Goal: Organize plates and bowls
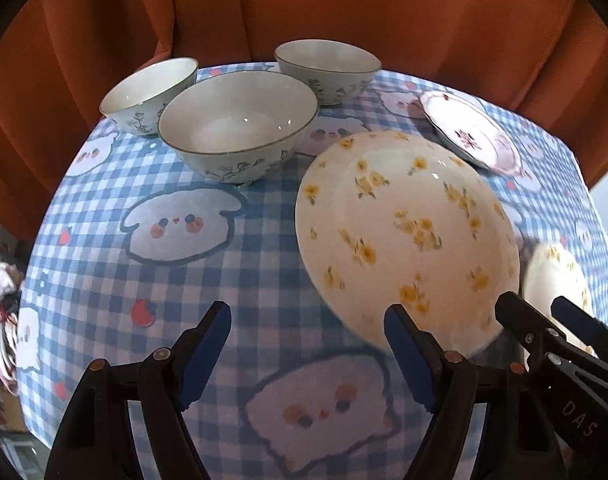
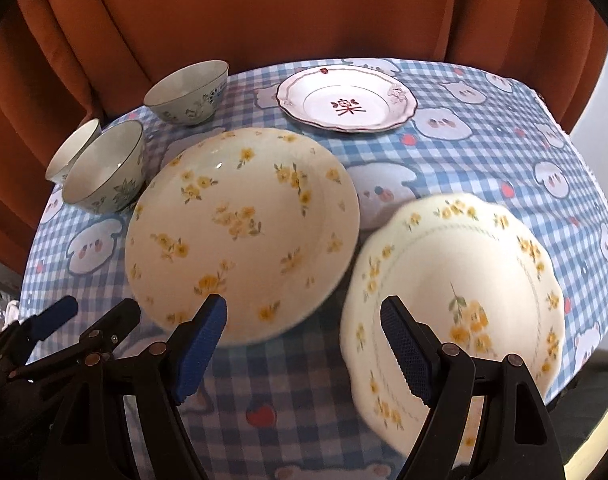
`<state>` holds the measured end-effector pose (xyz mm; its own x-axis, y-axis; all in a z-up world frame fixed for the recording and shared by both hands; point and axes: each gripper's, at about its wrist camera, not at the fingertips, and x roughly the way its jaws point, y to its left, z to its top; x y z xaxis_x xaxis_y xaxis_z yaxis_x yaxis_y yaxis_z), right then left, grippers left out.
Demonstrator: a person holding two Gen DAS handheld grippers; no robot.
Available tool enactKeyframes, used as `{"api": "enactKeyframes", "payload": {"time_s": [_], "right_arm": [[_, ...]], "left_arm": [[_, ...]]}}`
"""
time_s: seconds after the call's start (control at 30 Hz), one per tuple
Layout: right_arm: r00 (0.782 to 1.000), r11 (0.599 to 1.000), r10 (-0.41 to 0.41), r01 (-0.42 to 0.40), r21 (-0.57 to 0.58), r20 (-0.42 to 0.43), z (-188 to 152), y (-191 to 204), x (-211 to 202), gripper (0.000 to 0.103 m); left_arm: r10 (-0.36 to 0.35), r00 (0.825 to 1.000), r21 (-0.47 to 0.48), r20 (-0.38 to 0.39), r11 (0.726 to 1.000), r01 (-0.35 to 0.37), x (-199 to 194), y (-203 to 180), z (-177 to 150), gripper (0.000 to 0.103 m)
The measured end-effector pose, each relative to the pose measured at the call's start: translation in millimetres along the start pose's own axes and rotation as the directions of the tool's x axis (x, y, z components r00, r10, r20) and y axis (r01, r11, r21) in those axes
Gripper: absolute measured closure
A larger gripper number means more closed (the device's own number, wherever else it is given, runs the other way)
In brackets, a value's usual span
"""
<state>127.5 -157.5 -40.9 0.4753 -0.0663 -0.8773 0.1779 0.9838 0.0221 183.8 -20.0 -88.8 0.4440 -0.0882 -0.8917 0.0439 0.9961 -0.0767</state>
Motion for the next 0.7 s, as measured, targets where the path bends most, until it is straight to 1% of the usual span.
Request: {"api": "enactKeyframes", "payload": {"time_s": [0.13, 0.17, 0.37, 0.43, 0.53, 0.63, 0.7], "right_arm": [[1.0, 0.999, 0.019, -0.019, -0.031, -0.012, 21.8, -0.8, 17.0, 0.02], [1.0, 0.999, 0.024, -0.025, -0.037, -0.018, 27.9, -0.7, 21.8, 0.02], [0.999, 0.997, 0.039, -0.041, -0.058, -0.036, 56.6, -6.9, 48.9, 0.02], [0.998, 0.997, 0.044, -0.047, -0.062, -0.047, 63.6, -9.8, 59.2, 0.021], [0.997, 0.997, 0.045, -0.048, -0.053, -0.061, 70.4, -13.3, 73.7, 0.022], [0.996, 0.998, 0.051, -0.053, -0.036, -0.072, 74.8, -17.9, 84.9, 0.022], [0.995, 0.997, 0.061, -0.064, -0.037, -0.081, 78.3, -18.4, 92.0, 0.023]], "left_arm": [[0.015, 1.0, -0.044, -0.009, 0.999, -0.015, 12.5, -0.4, 15.4, 0.025], [0.02, 1.0, -0.064, 0.001, 0.998, -0.02, 15.7, -1.5, 19.3, 0.025], [0.052, 0.998, -0.091, -0.018, 0.994, -0.054, 38.1, -11.0, 37.4, 0.027], [0.058, 0.998, -0.096, -0.031, 0.994, -0.061, 46.3, -14.5, 40.8, 0.031], [0.06, 0.997, -0.104, -0.054, 0.992, -0.066, 57.7, -20.0, 43.6, 0.034], [0.045, 0.997, -0.092, -0.068, 0.994, -0.051, 65.6, -27.7, 44.4, 0.033], [0.063, 0.996, -0.085, -0.067, 0.994, -0.068, 67.9, -31.8, 44.7, 0.033]]}}
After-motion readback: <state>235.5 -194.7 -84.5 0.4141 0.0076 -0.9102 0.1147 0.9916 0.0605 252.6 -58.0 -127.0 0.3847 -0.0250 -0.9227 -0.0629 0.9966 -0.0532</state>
